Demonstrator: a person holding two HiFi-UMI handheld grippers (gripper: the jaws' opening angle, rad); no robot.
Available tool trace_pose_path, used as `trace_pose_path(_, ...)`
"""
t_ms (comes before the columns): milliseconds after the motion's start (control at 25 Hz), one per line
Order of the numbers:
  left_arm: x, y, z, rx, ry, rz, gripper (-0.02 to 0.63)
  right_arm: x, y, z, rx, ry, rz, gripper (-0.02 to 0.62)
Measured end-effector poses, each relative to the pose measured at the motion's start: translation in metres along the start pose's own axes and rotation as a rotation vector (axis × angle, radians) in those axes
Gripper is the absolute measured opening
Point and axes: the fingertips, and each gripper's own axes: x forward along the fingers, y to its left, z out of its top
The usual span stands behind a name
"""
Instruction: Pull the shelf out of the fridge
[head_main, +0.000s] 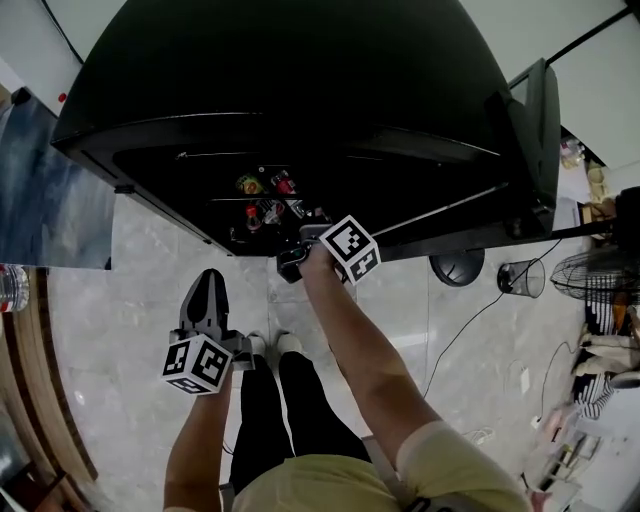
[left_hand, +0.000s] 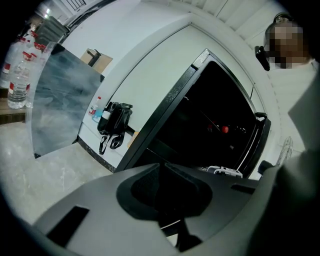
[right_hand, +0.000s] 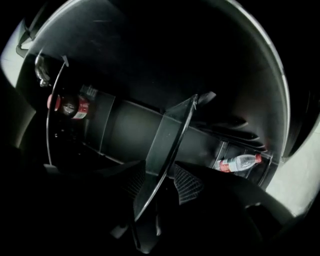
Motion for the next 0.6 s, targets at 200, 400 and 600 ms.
trace_pose_path(200, 0.002, 0.007, 0.002, -0.003, 0.005, -0.015, 0.018, 0.006, -0.007, 0.015, -0.014, -0.056, -0.024, 0.156)
trace_pose_path(400, 0.007, 0.011, 0.000, -0.008, 0.015, -0.030, 0.018, 0.009, -0.008, 0.026, -0.037, -0.099, -0.054, 0.117)
trace_pose_path(600, 0.013, 0.007, -0.003, -0.024, 0.033, -0.073, 0.018, 0.008, -0.010, 0.028, -0.026, -0.114, -0.059, 0.083)
